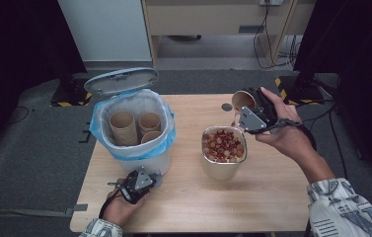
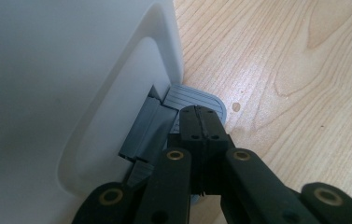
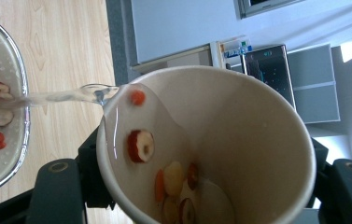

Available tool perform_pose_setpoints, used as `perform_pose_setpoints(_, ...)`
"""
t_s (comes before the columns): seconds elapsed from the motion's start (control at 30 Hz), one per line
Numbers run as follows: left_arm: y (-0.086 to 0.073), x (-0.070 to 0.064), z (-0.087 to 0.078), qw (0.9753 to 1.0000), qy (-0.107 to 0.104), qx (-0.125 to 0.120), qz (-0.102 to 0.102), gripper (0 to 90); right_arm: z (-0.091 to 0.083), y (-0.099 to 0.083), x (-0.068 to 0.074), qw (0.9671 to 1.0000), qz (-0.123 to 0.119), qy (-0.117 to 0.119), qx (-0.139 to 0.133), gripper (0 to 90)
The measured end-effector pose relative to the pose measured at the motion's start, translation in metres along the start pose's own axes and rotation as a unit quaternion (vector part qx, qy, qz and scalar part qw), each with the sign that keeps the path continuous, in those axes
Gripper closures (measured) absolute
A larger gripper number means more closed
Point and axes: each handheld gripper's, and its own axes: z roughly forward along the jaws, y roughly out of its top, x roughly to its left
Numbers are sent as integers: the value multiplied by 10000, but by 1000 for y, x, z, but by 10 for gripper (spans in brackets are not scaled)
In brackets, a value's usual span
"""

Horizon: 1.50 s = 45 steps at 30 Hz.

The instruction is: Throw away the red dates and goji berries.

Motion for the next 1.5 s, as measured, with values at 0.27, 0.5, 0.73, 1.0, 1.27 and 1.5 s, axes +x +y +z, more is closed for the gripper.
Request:
perform_pose_setpoints(0.27, 0, 0, 0, 10000, 12, -1, 15, 897, 2, 2, 1, 9999, -134, 18, 31, 295)
perform_pose_setpoints(0.5, 0, 0, 0, 10000, 6, 1, 20, 897, 3, 7, 4, 9981, -588, -6, 153, 296)
perform_pose_setpoints(0.73, 0, 0, 0, 10000, 3, 2, 15, 898, 5, 10, 8, 9958, -888, 6, 207, 301)
perform_pose_setpoints(1.0, 0, 0, 0, 10000, 9, 4, 23, 898, 6, 13, 11, 9922, -1210, 4, 289, 306)
perform_pose_setpoints(1.27, 0, 0, 0, 10000, 6, 0, 20, 897, 7, 13, 14, 9908, -1314, 20, 333, 310)
perform_pose_setpoints(1.5, 0, 0, 0, 10000, 8, 3, 17, 897, 4, 13, 9, 9900, -1371, -41, 344, 312)
